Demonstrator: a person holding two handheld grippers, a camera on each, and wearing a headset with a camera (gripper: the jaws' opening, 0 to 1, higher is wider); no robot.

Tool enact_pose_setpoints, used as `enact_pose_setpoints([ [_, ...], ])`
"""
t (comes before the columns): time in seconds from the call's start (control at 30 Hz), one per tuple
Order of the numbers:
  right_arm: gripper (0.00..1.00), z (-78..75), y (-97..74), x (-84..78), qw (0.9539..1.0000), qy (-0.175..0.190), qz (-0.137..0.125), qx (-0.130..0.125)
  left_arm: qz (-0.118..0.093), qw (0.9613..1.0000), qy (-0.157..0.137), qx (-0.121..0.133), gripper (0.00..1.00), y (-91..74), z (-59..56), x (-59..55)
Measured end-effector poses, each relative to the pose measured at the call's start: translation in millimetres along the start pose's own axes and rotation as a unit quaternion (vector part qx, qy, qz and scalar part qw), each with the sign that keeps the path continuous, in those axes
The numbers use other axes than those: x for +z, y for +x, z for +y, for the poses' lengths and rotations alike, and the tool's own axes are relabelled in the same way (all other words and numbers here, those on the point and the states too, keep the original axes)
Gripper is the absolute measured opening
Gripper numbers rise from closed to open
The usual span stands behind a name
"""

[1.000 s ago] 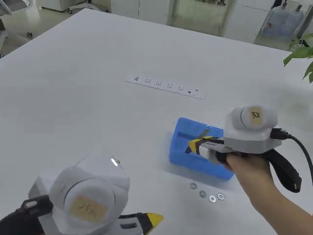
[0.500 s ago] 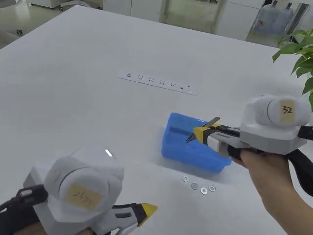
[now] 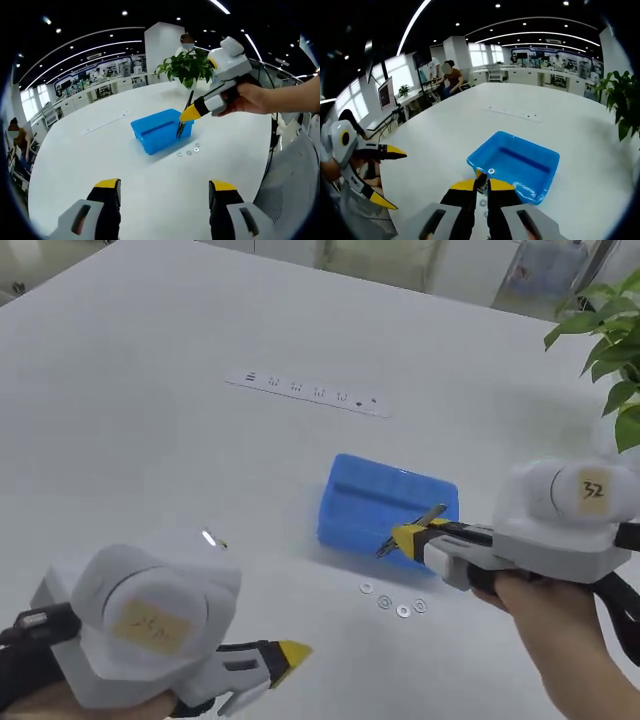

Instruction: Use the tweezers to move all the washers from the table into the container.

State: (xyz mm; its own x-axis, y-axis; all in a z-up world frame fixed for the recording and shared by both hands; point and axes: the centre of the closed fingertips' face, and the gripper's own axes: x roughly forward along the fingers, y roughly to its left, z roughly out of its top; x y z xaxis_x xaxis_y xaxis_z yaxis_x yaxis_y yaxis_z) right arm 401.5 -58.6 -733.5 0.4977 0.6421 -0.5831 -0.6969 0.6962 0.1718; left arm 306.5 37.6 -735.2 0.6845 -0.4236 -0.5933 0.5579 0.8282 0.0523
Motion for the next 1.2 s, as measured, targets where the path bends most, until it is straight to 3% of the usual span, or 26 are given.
enact_pose_setpoints([
  [0.4, 0.04, -1.6, 17.9, -24.1, 0.9995, 0.011, 0.028, 0.005, 0.009, 1.0000, 0.002, 0.000, 0.71, -0.1, 0.0, -6.2],
  [0.73, 0.04, -4.7, 22.8, -26.5, 0.9994, 0.008, 0.033, -0.001, 0.014, 0.9999, 0.002, -0.004, 0.70, 2.4, -0.4, -10.6],
  [0.97, 0.04, -5.7, 24.8, -32.2, 0.9985, -0.021, 0.049, -0.011, 0.017, 0.9998, 0.002, -0.004, 0.70, 2.9, -0.3, -14.2],
  [1.2, 0.04, -6.6, 26.7, -31.8, 0.9984, -0.027, 0.046, -0.015, 0.018, 0.9998, 0.002, -0.005, 0.70, 3.4, -1.6, -15.3],
])
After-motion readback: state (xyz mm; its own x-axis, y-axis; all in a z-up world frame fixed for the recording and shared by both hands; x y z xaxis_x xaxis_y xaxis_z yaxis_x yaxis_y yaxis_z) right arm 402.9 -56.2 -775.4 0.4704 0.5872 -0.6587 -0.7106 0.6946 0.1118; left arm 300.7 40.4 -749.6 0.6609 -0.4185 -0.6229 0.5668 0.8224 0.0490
